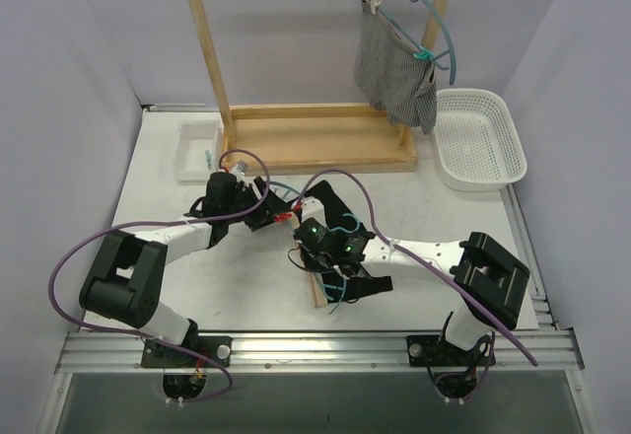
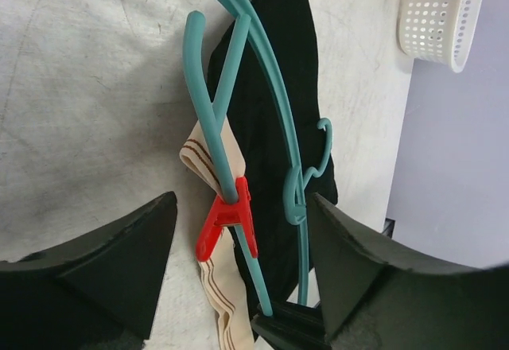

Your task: Remove the underwear clipped to the hanger

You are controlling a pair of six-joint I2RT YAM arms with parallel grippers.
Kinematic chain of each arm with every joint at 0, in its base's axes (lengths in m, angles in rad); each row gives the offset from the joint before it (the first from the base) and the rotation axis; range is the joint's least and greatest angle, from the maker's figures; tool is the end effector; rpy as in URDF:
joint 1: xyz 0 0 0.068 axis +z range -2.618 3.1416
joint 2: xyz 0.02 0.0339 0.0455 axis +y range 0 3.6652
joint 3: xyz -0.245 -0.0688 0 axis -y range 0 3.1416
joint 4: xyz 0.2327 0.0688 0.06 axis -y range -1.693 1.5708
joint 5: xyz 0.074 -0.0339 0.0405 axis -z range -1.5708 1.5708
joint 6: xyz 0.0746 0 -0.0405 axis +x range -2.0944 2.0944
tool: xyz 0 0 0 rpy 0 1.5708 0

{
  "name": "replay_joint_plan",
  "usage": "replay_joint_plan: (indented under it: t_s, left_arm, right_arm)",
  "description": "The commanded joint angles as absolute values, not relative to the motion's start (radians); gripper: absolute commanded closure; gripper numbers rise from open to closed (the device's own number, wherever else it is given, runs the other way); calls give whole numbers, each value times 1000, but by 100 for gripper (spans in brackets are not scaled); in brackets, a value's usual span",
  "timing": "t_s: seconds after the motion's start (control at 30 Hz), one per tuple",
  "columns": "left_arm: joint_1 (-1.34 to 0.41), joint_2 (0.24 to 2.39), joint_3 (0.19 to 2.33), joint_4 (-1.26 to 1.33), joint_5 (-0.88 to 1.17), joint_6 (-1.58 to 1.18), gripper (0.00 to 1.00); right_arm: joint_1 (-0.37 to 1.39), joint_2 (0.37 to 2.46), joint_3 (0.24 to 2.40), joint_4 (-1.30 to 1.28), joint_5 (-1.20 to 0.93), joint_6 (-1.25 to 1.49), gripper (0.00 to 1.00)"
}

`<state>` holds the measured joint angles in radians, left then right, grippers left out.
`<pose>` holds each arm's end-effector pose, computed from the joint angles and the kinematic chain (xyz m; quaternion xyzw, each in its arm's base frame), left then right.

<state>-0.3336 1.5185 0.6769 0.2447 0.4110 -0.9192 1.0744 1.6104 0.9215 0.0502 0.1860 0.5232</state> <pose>0.2971 -0.1345 0.1446 -0.1583 0.8559 -0.4146 0.2654 0.1863 0.3150 0.1689 -0.2019 0.8673 0.2627 0.3715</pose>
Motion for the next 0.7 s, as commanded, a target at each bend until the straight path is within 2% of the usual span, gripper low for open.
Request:
replay_joint_plan:
  t_s: [0.0, 0.1, 0.23, 0.27, 0.33, 0.37, 0.43, 0.47, 0.67]
  left_arm:
    - [-339, 1529, 704, 331, 456, -946, 29]
    - [-339, 1529, 704, 341, 466, -951, 34]
    - [-339, 1519, 701, 342, 469, -956, 49]
    - [-339, 1519, 701, 339, 472, -954, 61]
    - [-339, 1520, 707, 328, 477, -953, 72]
    - [-339, 1520, 709, 328, 480, -953, 84]
    - [-339, 1520, 707, 321, 486, -948, 94]
    - [-339, 1520, 709, 316, 486, -946, 97]
    - [-337, 1497, 698, 298, 486, -927, 98]
  right_arm:
    - [1069, 1559, 914, 77, 206, 531, 100]
    - [1066, 1555, 908, 83, 206, 534, 100]
    - [1062, 1558, 907, 87, 209, 534, 100]
    - [1062, 1560, 907, 86, 210, 535, 100]
    - [1058, 1565, 905, 87, 212, 537, 100]
    - [1057, 1565, 904, 87, 212, 538, 100]
    - [1051, 1565, 897, 90, 215, 543, 100]
    - [1049, 1566, 896, 91, 215, 545, 100]
    - [1035, 1575, 887, 92, 219, 549, 100]
